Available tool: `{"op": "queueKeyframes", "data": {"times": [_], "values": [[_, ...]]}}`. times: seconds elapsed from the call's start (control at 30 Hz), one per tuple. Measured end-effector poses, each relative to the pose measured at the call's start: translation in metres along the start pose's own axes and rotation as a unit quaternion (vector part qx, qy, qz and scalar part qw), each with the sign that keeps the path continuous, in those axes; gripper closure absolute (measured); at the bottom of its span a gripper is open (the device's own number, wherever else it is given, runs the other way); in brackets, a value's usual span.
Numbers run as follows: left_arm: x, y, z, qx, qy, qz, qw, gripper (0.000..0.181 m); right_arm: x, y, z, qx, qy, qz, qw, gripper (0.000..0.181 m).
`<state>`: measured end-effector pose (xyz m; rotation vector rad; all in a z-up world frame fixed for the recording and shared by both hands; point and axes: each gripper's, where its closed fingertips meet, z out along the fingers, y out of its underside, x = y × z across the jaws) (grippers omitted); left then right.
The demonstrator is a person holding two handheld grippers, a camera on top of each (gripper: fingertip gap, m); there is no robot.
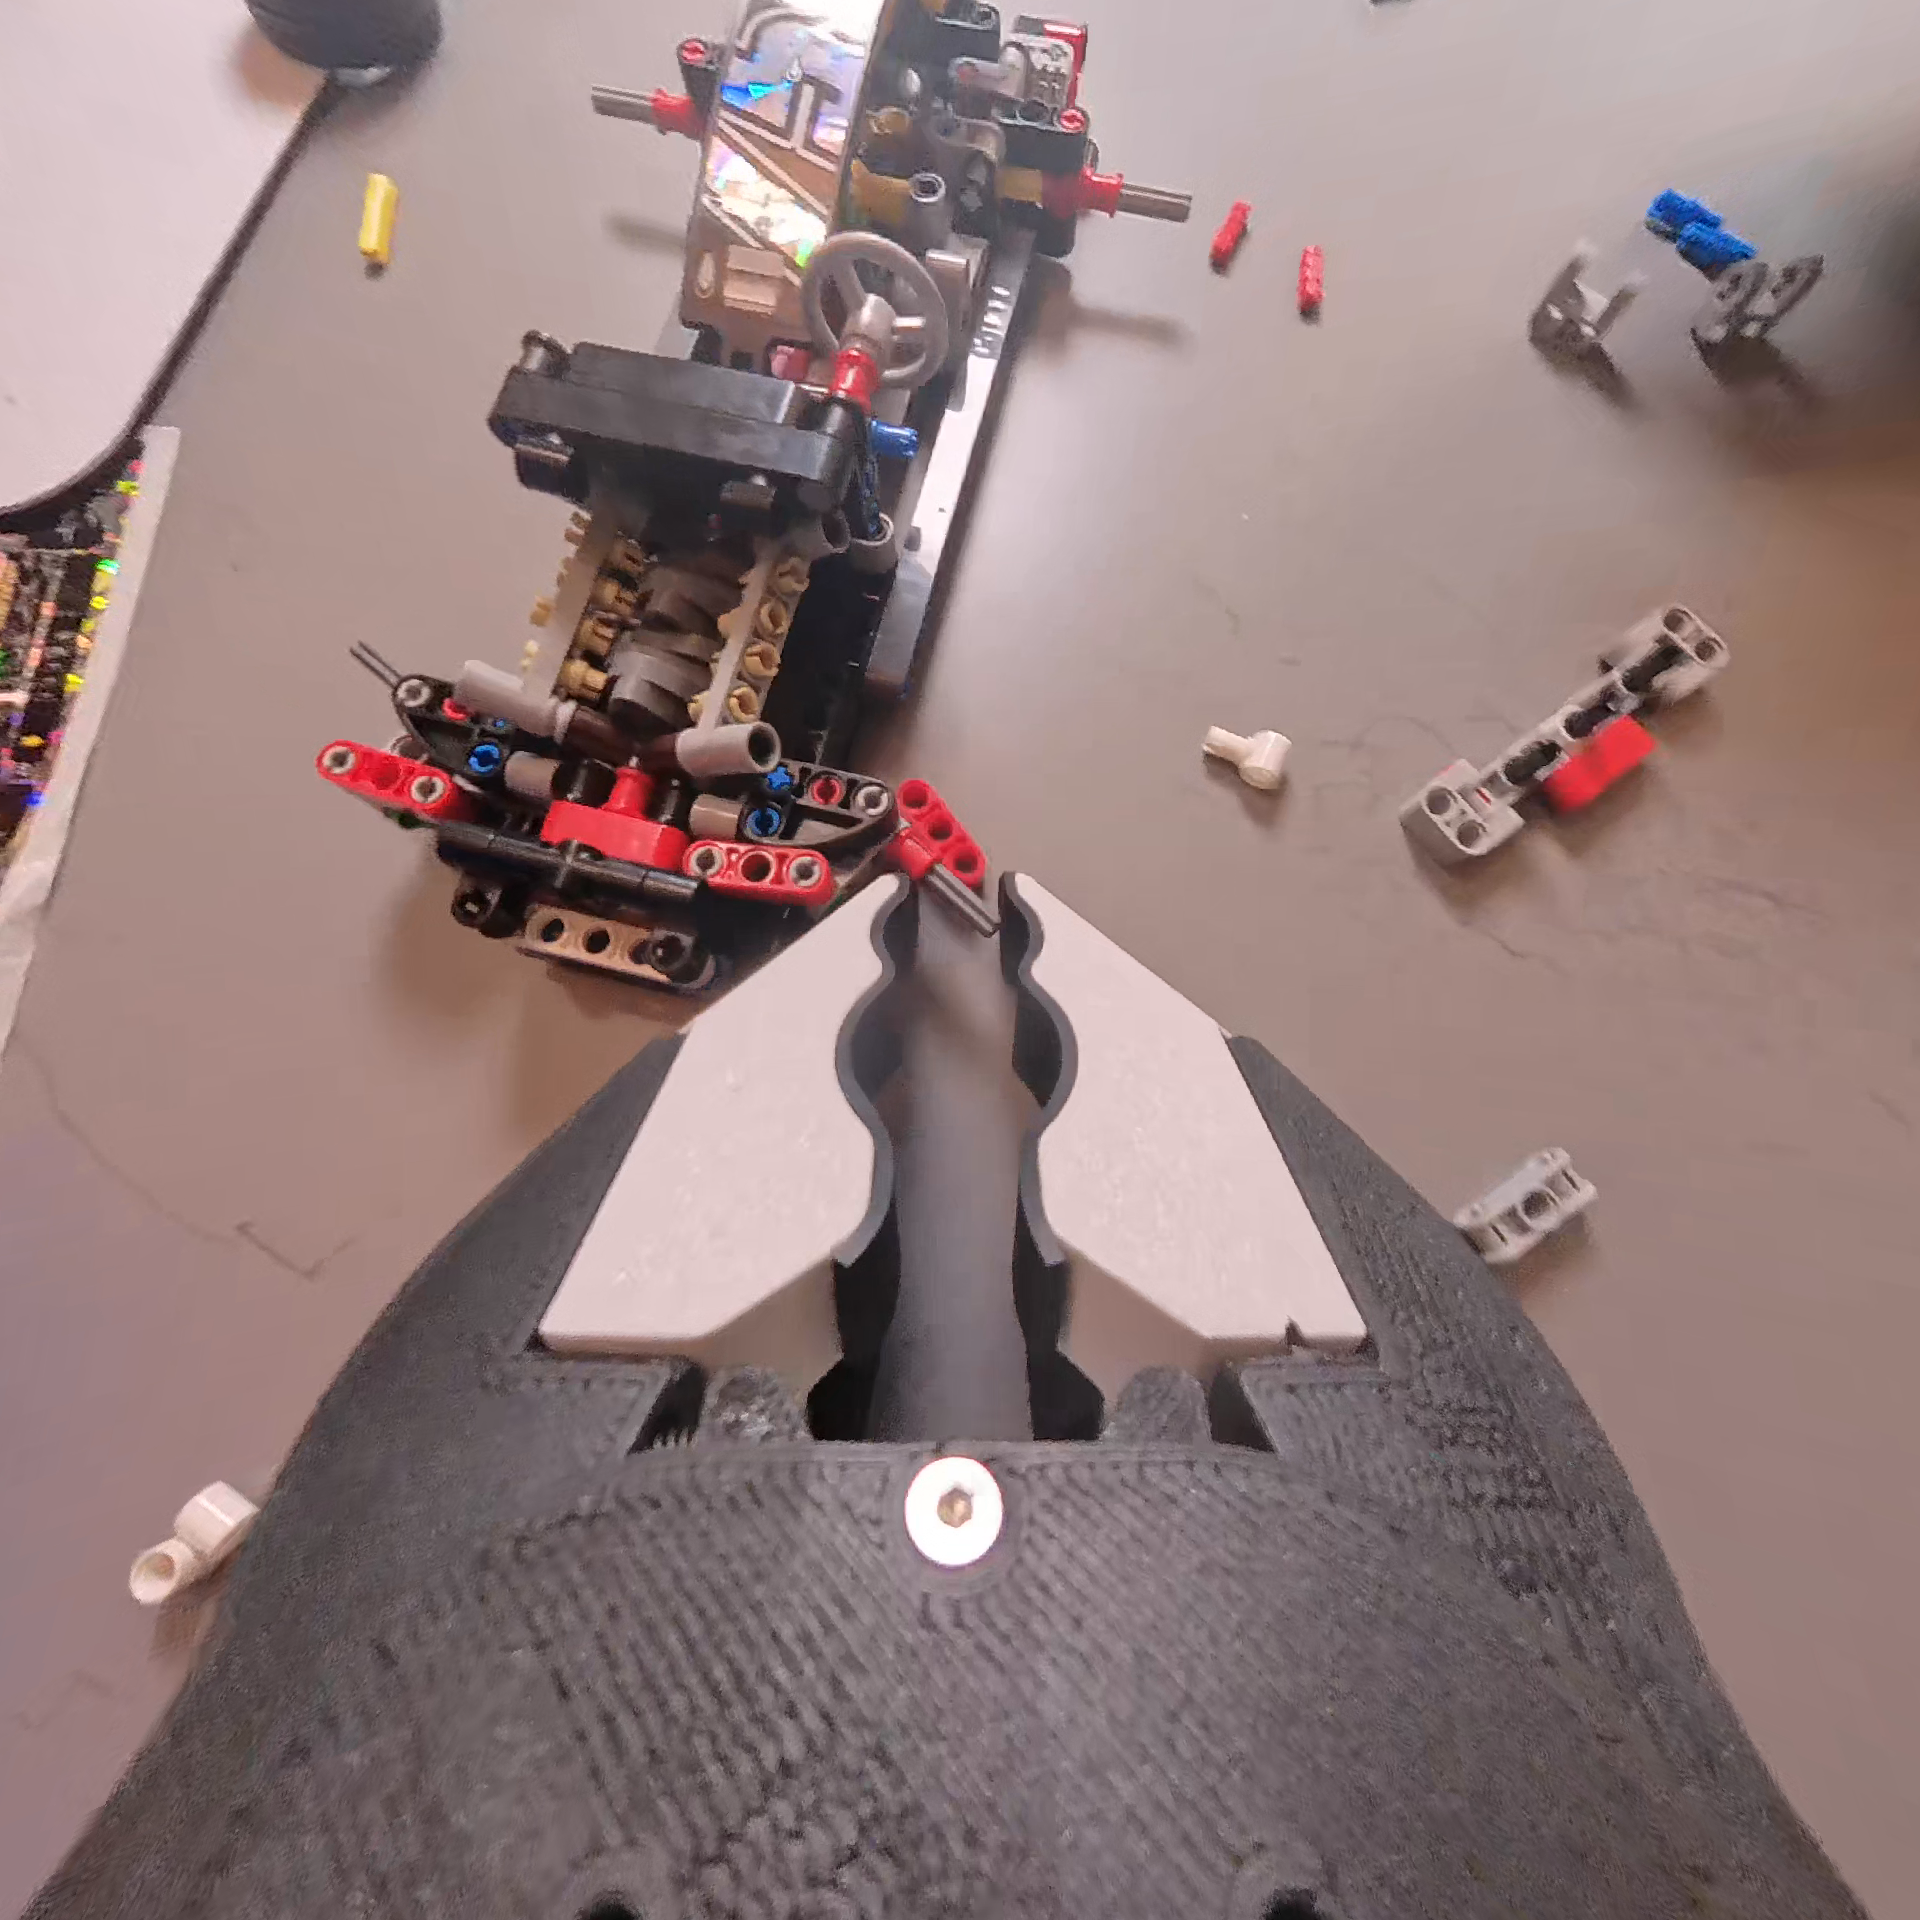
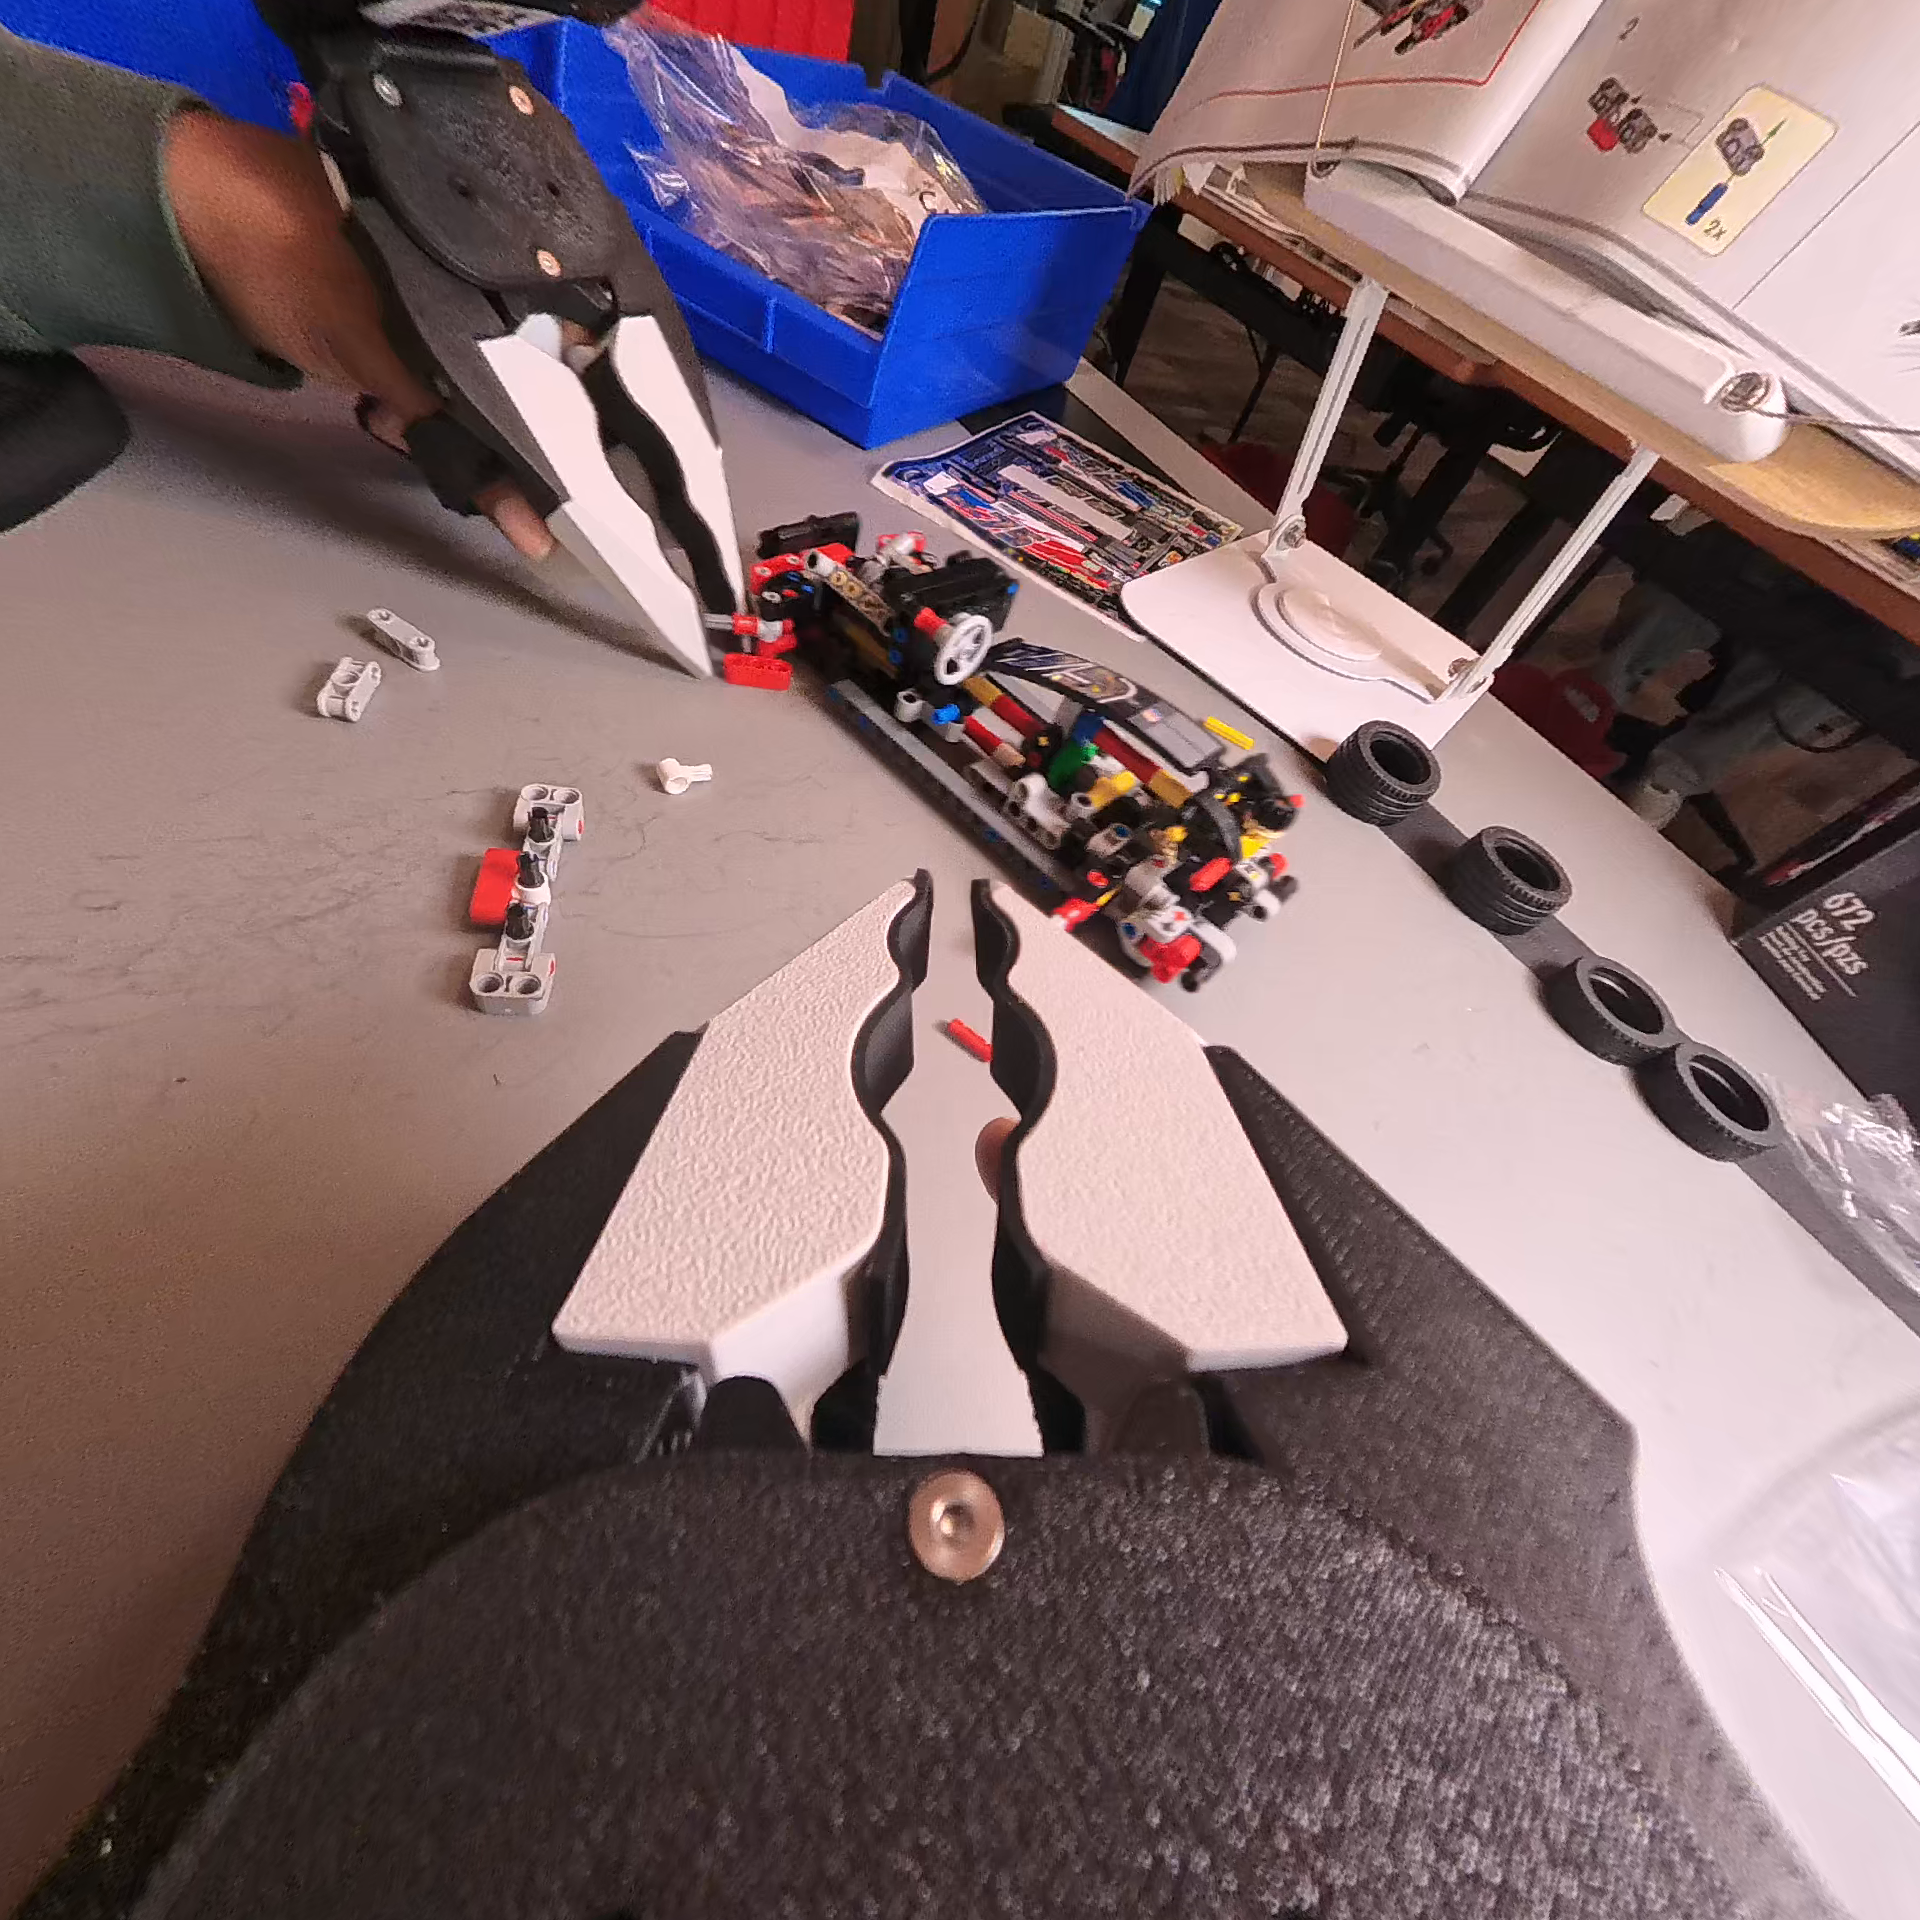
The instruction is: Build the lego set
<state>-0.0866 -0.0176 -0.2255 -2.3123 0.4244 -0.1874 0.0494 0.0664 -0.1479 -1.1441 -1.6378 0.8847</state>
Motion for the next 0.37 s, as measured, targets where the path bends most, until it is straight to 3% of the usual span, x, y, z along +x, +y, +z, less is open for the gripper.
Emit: {"op": "queueKeyframes", "data": {"times": [0.03, 0.2, 0.37], "values": [[0.003, 0.004, -0.004, -0.005, 0.006, 0.0, 1.0, 0.168, 0.001, 0.0, -0.001, 0.0, 0.002, -0.003, 1.0, 0.175], [0.001, 0.009, -0.01, 0.005, 0.005, -0.026, 1.0, 0.168, -0.001, -0.002, -0.001, 0.005, -0.004, 0.002, 1.0, 0.175], [-0.018, 0.0, -0.002, 0.013, -0.063, -0.038, 0.997, 0.168, -0.004, 0.0, 0.001, -0.002, -0.002, -0.006, 1.0, 0.175]]}}
